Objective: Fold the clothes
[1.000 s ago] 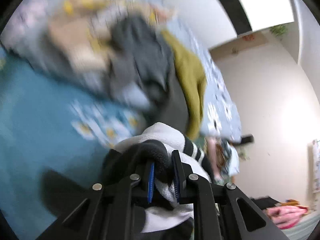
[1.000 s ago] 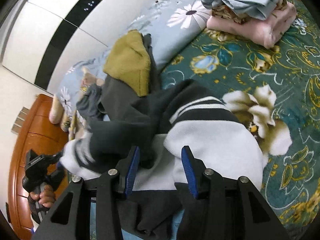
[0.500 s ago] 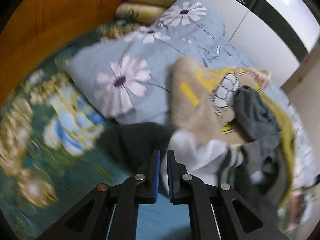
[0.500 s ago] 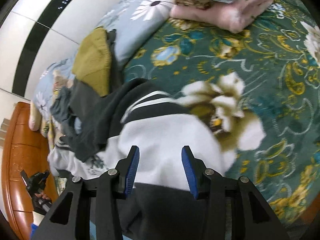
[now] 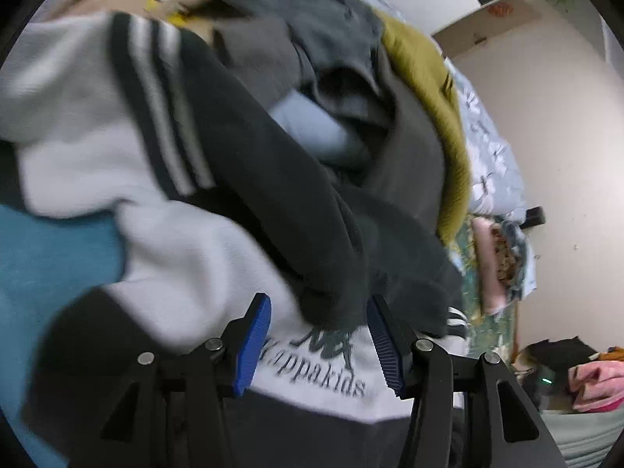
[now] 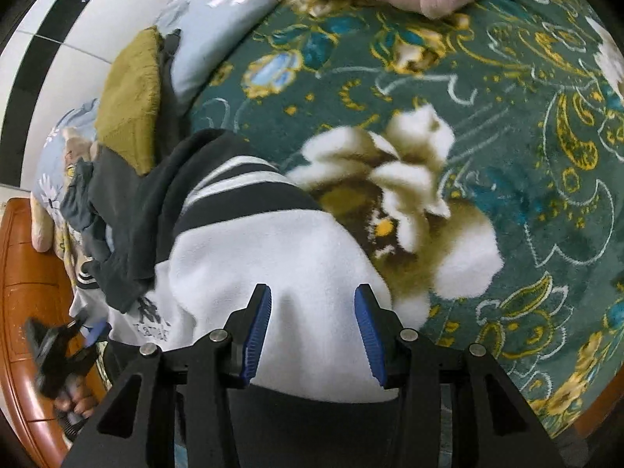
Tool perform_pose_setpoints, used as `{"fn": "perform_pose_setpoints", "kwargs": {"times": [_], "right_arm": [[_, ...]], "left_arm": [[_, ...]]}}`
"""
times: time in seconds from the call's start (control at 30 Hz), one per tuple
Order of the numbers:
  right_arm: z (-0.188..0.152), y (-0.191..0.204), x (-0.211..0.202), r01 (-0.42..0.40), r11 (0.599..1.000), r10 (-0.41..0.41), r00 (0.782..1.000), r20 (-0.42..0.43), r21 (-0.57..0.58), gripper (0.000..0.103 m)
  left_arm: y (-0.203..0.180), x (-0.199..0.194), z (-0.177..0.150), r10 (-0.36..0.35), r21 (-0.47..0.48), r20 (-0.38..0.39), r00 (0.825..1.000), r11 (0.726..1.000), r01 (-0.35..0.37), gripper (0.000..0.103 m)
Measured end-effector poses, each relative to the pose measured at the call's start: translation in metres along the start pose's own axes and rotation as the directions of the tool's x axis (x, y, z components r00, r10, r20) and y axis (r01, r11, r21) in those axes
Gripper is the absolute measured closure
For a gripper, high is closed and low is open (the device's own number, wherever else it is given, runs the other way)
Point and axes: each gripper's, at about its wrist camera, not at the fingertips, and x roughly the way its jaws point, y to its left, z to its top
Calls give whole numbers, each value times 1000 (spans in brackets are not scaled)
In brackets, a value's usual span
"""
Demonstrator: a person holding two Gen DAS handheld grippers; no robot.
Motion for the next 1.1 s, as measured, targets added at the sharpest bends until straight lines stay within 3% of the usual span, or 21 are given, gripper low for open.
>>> {"fn": "perform_pose_setpoints", "kwargs": {"times": [0.13, 0.23, 0.37, 0.43, 0.67, 0.93, 0.97, 1.03, 1.1], "right_arm": [[1, 33, -4, -163, 985, 165, 986, 33, -59, 57], [6, 79, 13, -303, 946, 303, 953, -16, -116, 57], [18, 121, 45, -401, 909, 393, 915, -86, -116, 57], [24, 130, 61, -395, 913, 385, 917, -105, -102, 57], [38, 114, 98, -259, 966, 257, 959, -116, -5, 57], [41, 115, 114, -365, 930, 368, 917, -153, 48, 58], [40, 119, 114, -364, 931, 365, 917, -158, 40, 62], [37, 122, 114, -340, 940, 339, 923, -179, 26, 92], [37, 123, 109, -374, 926, 376, 909, -178, 46, 94]], "left_arm": [[-13, 38, -1, 13, 15, -30, 999, 1000, -12, 47], [-17, 48, 1, 22, 21, -28, 999, 1000, -21, 47], [-15, 52, 3, -10, -15, -32, 999, 1000, 10, 49], [-14, 55, 2, -28, -17, -41, 999, 999, 27, 49], [-15, 56, 0, -71, 11, -80, 994, 997, 72, 55], [-20, 46, -2, -101, 50, -71, 992, 993, 105, 73], [-22, 43, 1, -114, 50, -65, 991, 992, 117, 81], [-28, 32, 8, -146, 46, -50, 988, 988, 148, 87], [-34, 21, 16, -178, 43, -35, 983, 983, 179, 88]]}}
